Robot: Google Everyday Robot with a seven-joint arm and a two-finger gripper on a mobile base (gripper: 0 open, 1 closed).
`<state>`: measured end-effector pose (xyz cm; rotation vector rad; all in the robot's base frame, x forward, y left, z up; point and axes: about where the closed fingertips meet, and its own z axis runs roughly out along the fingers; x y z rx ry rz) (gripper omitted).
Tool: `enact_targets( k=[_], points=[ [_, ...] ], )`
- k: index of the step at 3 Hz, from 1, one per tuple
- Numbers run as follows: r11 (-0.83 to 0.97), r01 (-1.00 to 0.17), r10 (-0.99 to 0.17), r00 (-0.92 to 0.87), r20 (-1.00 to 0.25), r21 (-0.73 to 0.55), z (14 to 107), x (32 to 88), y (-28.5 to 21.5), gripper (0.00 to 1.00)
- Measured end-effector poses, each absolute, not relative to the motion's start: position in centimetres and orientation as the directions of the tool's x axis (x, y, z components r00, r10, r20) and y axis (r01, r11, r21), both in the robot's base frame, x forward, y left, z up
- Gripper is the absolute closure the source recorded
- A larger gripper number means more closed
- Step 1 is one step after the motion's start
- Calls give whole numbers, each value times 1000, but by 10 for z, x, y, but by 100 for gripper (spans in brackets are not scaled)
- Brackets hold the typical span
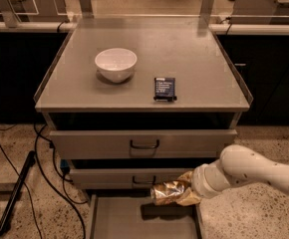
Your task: Pick orange can from bottom drawer and place on counter
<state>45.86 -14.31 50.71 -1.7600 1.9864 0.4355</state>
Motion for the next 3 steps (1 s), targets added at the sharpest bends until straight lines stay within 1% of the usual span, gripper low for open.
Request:
enact_targets(
  k=[1,2,3],
  points=[
    [127,-987,-857,-60,-511,-98,589,453,-134,100],
    [114,-981,-878,-24,-478,-160,621,457,-137,100],
    [114,-980,-878,-24,-478,-160,622,457,-137,100]
  ],
)
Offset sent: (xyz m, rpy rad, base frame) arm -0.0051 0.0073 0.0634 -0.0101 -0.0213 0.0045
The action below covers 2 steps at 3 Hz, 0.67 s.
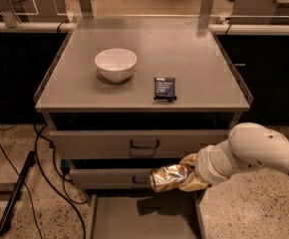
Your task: Pick orange can from bottom drawer and place on counter
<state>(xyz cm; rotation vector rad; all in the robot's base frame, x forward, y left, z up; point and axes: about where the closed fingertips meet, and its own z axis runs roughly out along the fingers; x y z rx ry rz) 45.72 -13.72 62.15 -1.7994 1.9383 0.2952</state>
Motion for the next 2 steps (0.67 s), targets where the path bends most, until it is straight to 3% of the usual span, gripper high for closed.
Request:
enact_targets(
  k=[2],
  points=[
    [142,-963,-870,-11,-494,-229,723,468,-132,100]
  ],
)
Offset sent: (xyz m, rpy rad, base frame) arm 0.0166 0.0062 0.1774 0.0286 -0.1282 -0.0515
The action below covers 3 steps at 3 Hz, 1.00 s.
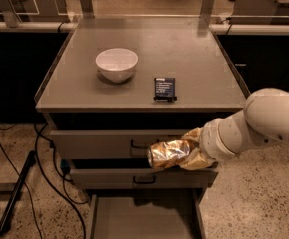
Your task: Pick orange can from bottom drawer and place on counter
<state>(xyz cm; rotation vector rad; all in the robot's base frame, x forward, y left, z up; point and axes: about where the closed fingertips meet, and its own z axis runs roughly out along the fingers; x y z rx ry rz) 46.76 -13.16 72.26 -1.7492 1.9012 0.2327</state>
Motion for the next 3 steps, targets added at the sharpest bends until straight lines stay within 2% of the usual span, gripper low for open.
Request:
enact_targets(
  k=[1,3],
  points=[
    [168,-937,-876,0,-482,-306,829,473,-126,100],
    [194,-932,-873,-21,-487,-308,847,475,-129,100]
  ],
)
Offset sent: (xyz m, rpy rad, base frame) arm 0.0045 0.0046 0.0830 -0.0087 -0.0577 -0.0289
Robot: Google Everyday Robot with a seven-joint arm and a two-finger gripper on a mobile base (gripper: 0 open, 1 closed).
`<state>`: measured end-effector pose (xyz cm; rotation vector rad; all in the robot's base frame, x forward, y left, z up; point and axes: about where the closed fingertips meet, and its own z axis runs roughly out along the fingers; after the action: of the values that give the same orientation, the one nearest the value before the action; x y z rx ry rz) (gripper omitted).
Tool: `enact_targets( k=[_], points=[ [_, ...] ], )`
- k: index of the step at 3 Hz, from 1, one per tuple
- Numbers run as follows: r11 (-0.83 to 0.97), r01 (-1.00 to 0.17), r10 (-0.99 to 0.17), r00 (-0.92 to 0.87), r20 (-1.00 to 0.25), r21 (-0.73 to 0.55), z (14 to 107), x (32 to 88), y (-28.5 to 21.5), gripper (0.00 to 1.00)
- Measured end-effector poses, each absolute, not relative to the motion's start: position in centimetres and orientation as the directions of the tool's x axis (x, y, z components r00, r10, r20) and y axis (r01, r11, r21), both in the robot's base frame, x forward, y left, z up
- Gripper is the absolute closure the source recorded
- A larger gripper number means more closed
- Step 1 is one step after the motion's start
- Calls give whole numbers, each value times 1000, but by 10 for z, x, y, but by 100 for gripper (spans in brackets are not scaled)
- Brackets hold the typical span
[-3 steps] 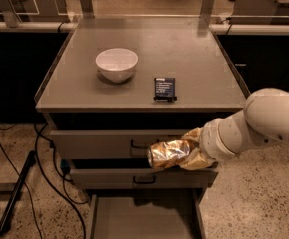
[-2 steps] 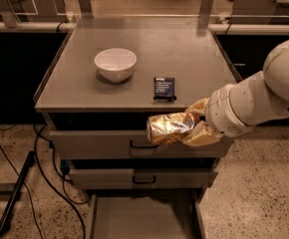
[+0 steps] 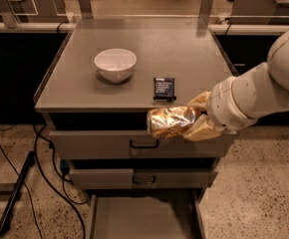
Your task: Pick orange can from bottom drawer and place on counter
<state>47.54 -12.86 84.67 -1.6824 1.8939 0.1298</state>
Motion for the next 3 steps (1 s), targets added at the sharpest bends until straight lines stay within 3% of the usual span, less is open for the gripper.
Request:
enact_targets(
  k=[1,3],
  points=[
    [219,-917,-881,-39,-471,-333,884,489,-132,100],
    [229,-889,-892,-29,-450,-397,928,569,-120,100]
  ],
)
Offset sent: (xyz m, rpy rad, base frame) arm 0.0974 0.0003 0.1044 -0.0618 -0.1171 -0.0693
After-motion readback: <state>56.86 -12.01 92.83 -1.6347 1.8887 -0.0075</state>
